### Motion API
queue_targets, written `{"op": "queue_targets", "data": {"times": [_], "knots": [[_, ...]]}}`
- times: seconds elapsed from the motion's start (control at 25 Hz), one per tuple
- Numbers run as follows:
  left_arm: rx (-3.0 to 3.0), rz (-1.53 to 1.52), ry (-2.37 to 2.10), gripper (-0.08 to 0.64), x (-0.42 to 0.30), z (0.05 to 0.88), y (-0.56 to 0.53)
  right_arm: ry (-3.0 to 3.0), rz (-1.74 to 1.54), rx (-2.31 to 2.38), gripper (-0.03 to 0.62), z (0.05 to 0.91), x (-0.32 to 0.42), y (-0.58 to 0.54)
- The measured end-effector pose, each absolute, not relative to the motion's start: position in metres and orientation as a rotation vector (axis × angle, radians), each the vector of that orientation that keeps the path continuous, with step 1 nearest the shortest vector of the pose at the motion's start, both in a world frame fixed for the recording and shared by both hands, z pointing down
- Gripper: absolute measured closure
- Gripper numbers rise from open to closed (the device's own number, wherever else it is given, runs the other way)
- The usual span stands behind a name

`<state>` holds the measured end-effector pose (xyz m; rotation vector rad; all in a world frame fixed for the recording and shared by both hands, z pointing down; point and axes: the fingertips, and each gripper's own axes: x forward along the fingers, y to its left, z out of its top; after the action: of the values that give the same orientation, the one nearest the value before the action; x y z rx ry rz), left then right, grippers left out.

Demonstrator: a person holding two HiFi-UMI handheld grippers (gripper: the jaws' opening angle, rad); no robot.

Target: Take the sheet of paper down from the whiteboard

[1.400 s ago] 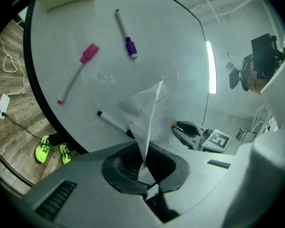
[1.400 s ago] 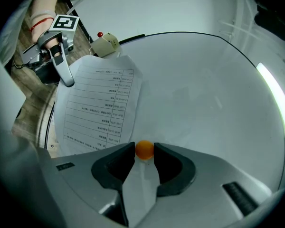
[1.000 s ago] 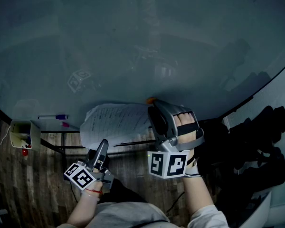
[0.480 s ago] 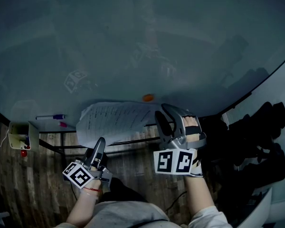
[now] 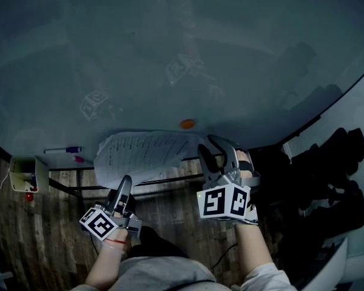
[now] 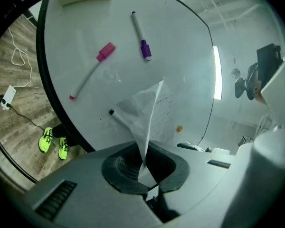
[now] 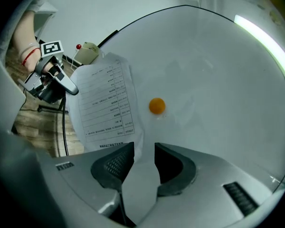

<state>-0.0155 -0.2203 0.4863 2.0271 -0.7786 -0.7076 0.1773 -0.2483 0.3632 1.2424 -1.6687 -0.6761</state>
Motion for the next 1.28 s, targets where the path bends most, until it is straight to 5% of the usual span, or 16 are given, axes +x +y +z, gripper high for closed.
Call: {"op": "queue_targets", "data": {"times": [0.8, 1.28], "knots": [[1.972, -0.707, -0.793, 0.545, -0.018, 0.503, -0.225, -1.807, -0.417, 1.211, 0.448, 0.404, 0.18, -0.264], [1.991, -0.682, -0.803, 0.546, -0.013, 0.5, -0.225, -1.76, -0.459, 1.212, 0.548, 0.407, 0.179, -0.263]]}}
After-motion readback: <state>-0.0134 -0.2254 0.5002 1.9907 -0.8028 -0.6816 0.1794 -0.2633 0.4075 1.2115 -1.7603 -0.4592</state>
